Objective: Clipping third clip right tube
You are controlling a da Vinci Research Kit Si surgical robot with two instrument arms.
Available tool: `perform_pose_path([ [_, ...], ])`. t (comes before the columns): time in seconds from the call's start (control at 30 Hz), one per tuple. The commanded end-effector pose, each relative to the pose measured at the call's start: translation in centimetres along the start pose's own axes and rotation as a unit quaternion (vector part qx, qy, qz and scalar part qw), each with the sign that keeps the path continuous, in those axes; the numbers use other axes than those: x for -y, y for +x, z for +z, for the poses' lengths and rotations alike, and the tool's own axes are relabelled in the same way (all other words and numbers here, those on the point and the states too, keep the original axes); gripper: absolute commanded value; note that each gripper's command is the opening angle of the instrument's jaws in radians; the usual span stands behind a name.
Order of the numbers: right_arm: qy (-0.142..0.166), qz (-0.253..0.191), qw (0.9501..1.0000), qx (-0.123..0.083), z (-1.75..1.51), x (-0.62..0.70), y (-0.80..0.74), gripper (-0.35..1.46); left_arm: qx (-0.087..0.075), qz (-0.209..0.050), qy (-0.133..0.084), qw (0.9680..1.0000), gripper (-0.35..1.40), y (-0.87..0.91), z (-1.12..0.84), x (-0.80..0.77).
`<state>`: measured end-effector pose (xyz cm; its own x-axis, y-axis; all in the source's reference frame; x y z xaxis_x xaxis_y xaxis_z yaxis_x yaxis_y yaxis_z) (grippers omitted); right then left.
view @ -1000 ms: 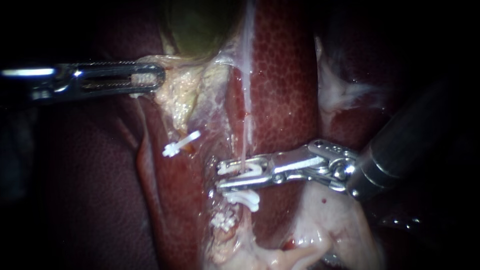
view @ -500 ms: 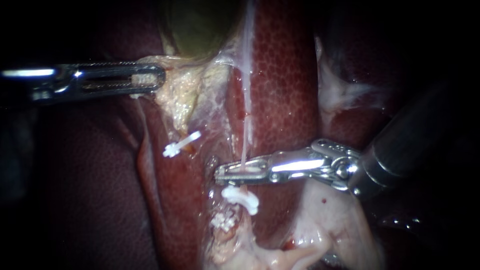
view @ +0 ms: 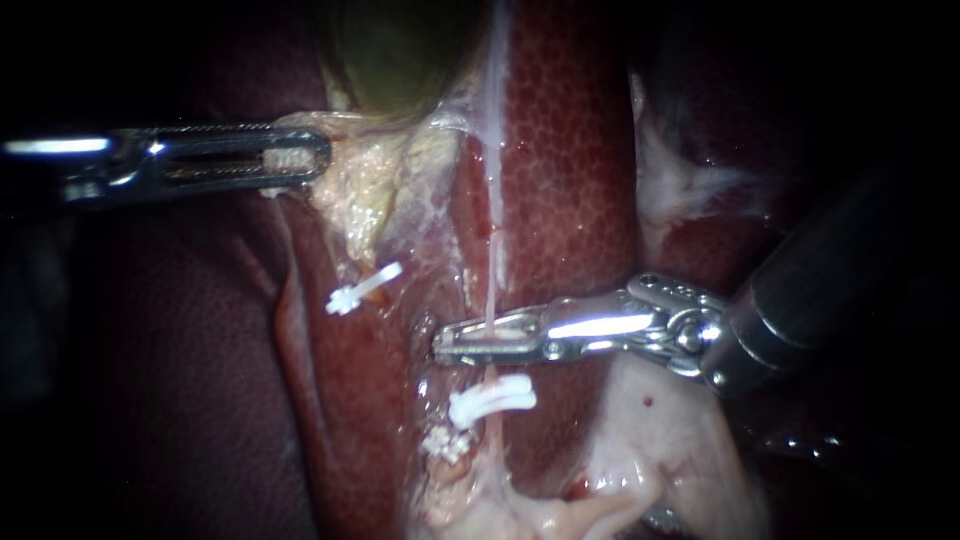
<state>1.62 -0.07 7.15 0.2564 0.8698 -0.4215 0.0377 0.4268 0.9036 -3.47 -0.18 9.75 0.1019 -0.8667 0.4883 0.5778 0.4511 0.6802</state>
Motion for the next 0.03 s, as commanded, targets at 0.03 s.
perform_pose_path([
  [0.03, 0.001, 0.000, 1.0000, 0.000, 0.00, 0.00, -0.01, -0.35, 0.000, 0.000, 0.000, 1.0000, -0.35, 0.00, 0.00, 0.00],
])
